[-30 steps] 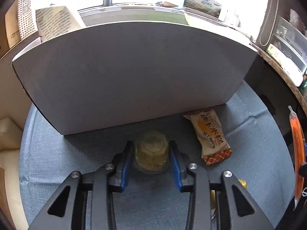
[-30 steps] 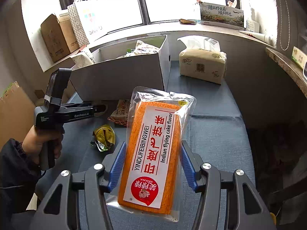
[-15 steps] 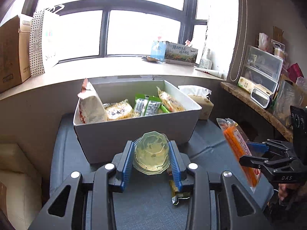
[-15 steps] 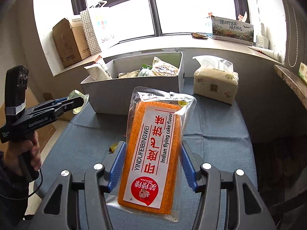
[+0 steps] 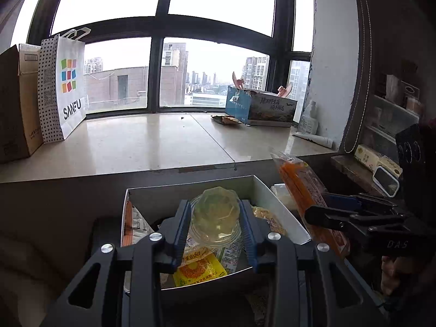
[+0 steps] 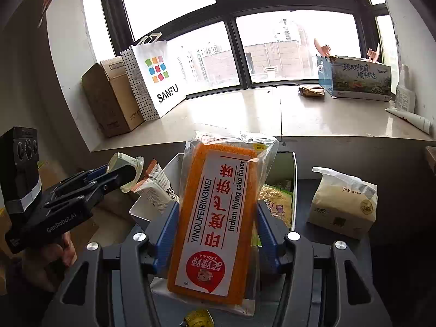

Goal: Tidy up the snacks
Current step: 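Carry the cake pack and jelly cup into the box and open both grippers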

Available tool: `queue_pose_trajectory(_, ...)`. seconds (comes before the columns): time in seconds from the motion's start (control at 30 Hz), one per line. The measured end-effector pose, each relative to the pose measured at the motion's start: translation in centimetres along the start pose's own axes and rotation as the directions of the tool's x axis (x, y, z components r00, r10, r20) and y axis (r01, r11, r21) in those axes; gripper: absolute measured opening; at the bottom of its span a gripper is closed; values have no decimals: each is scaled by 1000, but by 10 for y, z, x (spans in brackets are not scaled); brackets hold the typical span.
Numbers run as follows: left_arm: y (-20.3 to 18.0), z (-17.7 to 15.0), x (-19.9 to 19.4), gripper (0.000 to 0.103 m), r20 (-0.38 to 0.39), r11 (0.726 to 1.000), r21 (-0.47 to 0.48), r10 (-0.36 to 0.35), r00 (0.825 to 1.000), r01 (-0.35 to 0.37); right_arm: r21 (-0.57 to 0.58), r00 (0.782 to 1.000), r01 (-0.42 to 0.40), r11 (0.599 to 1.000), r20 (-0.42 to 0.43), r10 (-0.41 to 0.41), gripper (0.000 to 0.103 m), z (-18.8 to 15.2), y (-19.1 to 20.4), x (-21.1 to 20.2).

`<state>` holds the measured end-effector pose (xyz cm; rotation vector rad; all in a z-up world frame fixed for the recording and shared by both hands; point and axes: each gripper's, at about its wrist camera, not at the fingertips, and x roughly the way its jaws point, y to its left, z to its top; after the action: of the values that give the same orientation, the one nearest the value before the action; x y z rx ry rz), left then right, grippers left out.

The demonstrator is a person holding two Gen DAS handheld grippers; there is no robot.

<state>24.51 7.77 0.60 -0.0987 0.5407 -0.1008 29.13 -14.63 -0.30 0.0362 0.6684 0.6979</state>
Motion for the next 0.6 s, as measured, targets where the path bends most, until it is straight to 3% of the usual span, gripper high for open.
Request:
queue_pose_trajectory(0.17, 8, 13, 39, 40, -54, 999, 15, 40, 998, -39, -83, 996, 70, 994, -46, -74, 60, 41, 1, 53)
queue_pose_trajectory(0.27, 14, 19, 53, 41, -71, 995, 32, 100, 992, -98, -96, 987, 132, 987, -81, -140, 60, 59, -1, 82)
queue_pose_trajectory(0.33, 16, 19, 62, 52, -102, 992, 54, 118, 988, -113, -117, 985, 137, 984, -85, -148, 63, 66, -3, 97)
queue_pose_trajectory(0.37, 16, 19, 66, 78, -119, 990, 68, 133, 984, -126, -119, 985, 135, 984, -95, -146, 75, 67, -4, 103)
queue_pose_trajectory(0.4, 17, 16, 65, 103, -119, 986, 74, 158, 980, -150, -111, 983, 121, 986, -123, -134, 93, 68, -7, 110)
queue_pose_trajectory(0.47, 21, 12, 59, 103, -97, 977, 76, 206, 974, -200, -95, 975, 150, 984, -149, -163, 103, 64, -12, 118)
queue_pose_trajectory(0.53, 26, 6, 54, 103, -108, 985, 46, 173, 979, -169, -82, 972, 167, 983, -155, -178, 103, 57, -18, 117)
queue_pose_trajectory(0.6, 25, 1, 51, 103, -108, 980, 66, 195, 975, -188, -65, 973, 171, 983, -148, -179, 103, 51, -25, 113)
